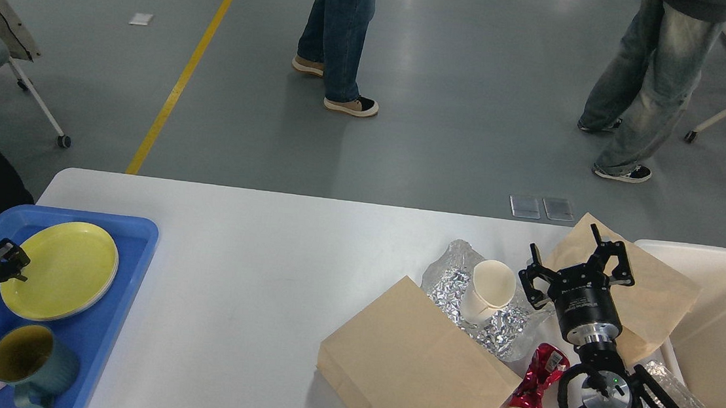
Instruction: Tidy desktop
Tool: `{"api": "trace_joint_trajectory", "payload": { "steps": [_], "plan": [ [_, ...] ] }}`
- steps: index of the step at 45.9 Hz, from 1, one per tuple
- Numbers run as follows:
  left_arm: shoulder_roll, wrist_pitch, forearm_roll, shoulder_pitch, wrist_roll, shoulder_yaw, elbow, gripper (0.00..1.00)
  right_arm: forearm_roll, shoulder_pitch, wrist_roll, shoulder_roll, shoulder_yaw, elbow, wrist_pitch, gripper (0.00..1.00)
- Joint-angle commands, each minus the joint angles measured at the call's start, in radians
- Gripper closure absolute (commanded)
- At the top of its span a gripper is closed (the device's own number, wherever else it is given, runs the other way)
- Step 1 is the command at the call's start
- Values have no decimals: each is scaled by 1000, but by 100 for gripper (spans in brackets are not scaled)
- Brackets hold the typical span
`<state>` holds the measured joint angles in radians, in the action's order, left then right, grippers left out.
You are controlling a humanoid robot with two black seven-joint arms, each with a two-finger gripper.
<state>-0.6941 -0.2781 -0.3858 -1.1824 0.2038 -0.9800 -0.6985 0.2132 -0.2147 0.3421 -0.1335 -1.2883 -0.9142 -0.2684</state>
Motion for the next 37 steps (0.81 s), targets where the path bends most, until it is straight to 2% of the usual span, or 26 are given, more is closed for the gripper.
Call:
{"api": "trace_joint_trajectory", "payload": {
  "steps": [1,8,11,14,19,27,33,37],
  "plan": [
    [-25,-24,2,-83,0,-2,-9,4,0,0,0,0,0,1,0,0],
    [-39,-91,5,-221,-4,23,-15,4,0,0,0,0,0,1,0,0],
    [-68,-156,5,-238,-3,107,-30,4,0,0,0,0,0,1,0,0],
    [-122,-223,5,-200,-15,232,-35,4,0,0,0,0,1,1,0,0],
    [-177,-291,5,-71,-20,542,-35,4,0,0,0,0,0,1,0,0],
    [-165,-291,5,225,-23,1188,-22,4,0,0,0,0,1,1,0,0],
    [-65,-287,7,420,-23,1608,-22,4,0,0,0,0,1,1,0,0],
    [34,-271,31,484,-23,1760,-30,4,0,0,0,0,0,1,0,0]
  ]
}}
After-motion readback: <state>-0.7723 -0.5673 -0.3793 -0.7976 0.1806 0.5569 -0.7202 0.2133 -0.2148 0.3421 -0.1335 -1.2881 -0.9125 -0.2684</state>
